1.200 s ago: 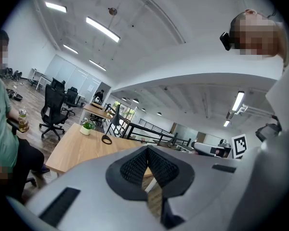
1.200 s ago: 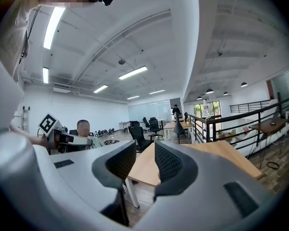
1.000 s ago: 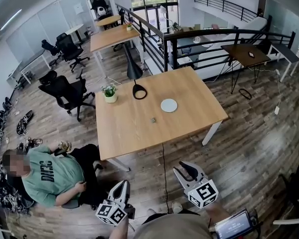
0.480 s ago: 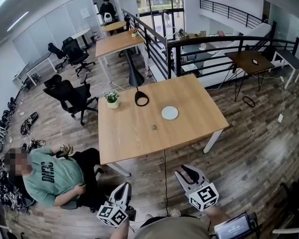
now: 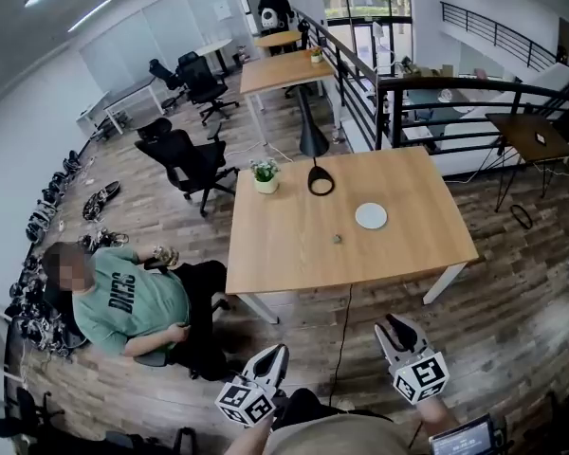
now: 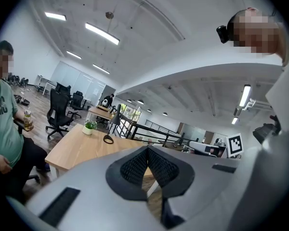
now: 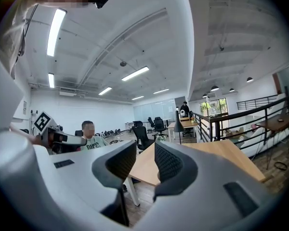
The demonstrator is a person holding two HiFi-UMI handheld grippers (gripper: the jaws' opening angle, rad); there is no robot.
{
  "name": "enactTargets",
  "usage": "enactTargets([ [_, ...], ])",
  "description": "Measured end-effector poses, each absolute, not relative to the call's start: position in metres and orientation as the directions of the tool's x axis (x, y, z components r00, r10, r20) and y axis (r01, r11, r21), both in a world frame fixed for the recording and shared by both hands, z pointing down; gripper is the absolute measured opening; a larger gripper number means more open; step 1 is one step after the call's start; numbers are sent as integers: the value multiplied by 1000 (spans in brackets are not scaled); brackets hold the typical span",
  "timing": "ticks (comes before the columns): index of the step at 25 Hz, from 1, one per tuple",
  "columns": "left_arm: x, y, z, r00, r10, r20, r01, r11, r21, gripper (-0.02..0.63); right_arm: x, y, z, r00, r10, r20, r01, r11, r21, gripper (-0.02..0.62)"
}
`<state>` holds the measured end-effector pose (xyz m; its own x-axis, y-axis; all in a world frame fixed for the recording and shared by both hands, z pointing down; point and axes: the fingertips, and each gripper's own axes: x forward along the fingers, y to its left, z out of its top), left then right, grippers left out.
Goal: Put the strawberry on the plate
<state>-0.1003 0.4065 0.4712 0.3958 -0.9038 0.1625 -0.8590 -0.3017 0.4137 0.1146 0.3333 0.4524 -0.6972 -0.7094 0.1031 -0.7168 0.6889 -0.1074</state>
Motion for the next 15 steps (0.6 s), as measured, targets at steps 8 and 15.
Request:
enactTargets([
  [8, -107, 398, 471, 350, -919, 182, -879, -255, 403, 2, 107, 314, 459, -728, -677, 111, -686, 716, -130, 103],
  [15, -120, 339, 479, 391, -901, 187, -857, -282, 432, 2, 94, 270, 464, -702, -698, 142, -712, 688, -136, 103],
])
